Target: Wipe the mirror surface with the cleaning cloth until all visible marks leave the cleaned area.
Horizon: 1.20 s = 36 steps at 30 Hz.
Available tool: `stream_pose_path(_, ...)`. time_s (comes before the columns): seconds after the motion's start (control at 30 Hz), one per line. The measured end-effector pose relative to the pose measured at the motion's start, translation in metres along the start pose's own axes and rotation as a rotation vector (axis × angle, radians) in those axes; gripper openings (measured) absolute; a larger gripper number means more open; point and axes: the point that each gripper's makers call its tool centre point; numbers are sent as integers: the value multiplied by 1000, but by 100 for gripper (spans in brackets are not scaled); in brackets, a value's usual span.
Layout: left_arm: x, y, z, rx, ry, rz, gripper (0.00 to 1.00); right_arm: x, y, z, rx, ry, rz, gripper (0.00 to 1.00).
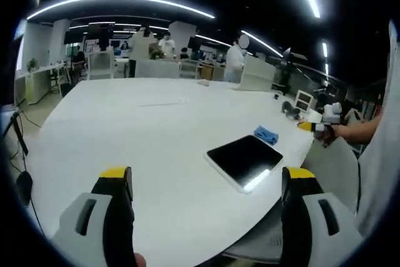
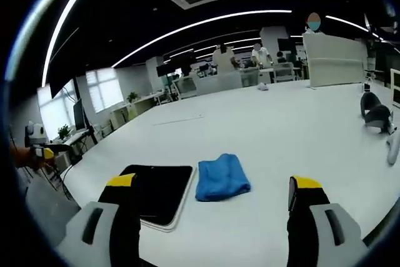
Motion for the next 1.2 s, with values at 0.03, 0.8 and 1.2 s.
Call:
stream_pose_path(0.03,0,0,0,1,1,0,99,1,-1,1,-4,1,-1,98)
stream_pose_path(0.8,-16,-4,-3,0,-2,-13,99,-15,-9,5,56,-23,37,99)
stream_pose_path(1.2,-32,-12,-12,-12,-27,-15,99,-41,-25,7,90,-61,113,99)
Point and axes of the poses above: the point that each gripper's makers call its tool centre point, and the gripper's own axes: z roughly backward along the fingers, x roughly to its left, y roughly out of its underside
